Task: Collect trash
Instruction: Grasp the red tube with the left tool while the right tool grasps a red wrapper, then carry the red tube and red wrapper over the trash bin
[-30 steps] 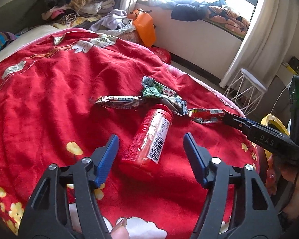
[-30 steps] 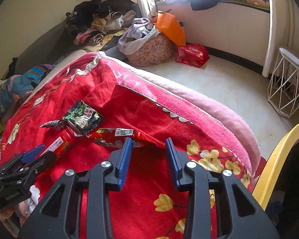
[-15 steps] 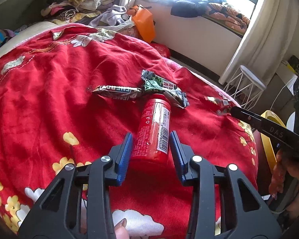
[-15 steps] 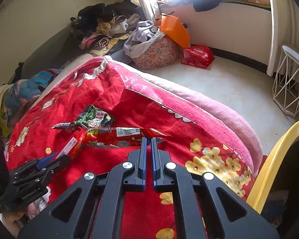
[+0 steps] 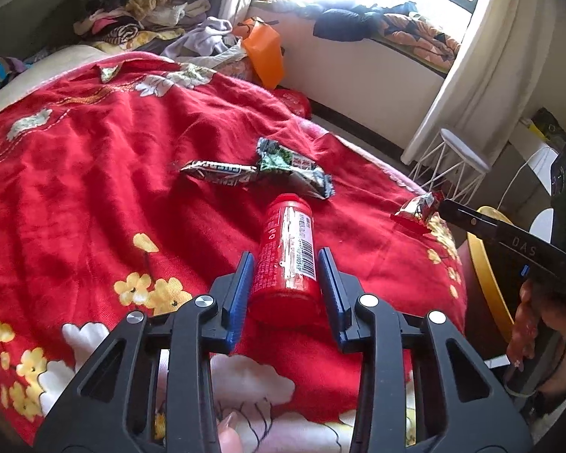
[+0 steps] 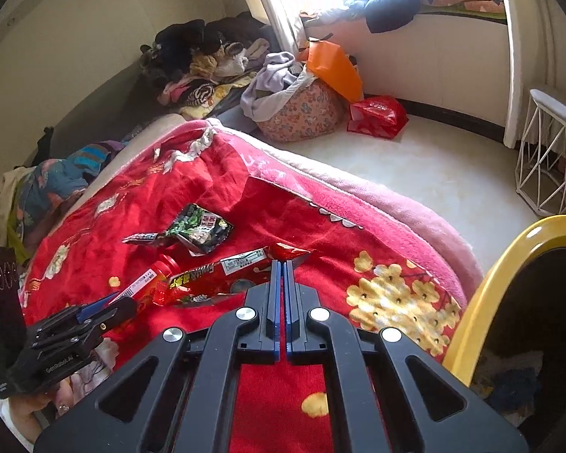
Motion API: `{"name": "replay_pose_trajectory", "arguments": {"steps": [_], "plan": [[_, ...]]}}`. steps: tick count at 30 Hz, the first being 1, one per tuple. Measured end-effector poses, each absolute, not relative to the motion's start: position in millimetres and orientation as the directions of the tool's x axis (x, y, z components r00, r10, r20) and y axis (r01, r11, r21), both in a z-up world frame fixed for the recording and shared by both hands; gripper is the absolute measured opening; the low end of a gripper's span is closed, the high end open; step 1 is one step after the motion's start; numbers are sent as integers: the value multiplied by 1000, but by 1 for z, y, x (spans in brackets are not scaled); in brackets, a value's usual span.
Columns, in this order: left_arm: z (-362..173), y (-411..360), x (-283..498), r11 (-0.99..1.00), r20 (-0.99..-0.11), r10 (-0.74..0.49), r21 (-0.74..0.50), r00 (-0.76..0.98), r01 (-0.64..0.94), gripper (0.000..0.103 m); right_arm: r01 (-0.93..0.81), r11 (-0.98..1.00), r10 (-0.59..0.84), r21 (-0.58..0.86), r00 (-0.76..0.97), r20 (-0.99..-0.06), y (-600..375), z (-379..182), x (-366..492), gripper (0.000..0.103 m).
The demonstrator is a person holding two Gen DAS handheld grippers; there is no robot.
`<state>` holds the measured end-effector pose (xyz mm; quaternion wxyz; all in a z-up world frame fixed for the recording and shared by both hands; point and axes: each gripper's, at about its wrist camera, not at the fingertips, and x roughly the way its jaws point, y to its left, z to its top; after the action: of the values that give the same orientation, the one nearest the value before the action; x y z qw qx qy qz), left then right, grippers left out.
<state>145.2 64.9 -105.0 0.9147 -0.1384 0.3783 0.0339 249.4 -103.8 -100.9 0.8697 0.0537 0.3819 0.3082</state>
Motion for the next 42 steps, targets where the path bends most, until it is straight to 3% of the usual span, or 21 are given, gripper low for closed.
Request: {"name": "replay_pose_trajectory", "arguments": {"steps": [23, 42], "plan": [[-40, 13, 129, 968, -582, -148, -251, 799, -3, 27, -370, 856, 515, 360, 663, -544, -187, -59, 210, 2], [-27, -61, 130, 960, -556, -268, -221, 787, 171, 27, -132, 937, 302, 324, 773, -559, -279, -57, 194, 2]]}}
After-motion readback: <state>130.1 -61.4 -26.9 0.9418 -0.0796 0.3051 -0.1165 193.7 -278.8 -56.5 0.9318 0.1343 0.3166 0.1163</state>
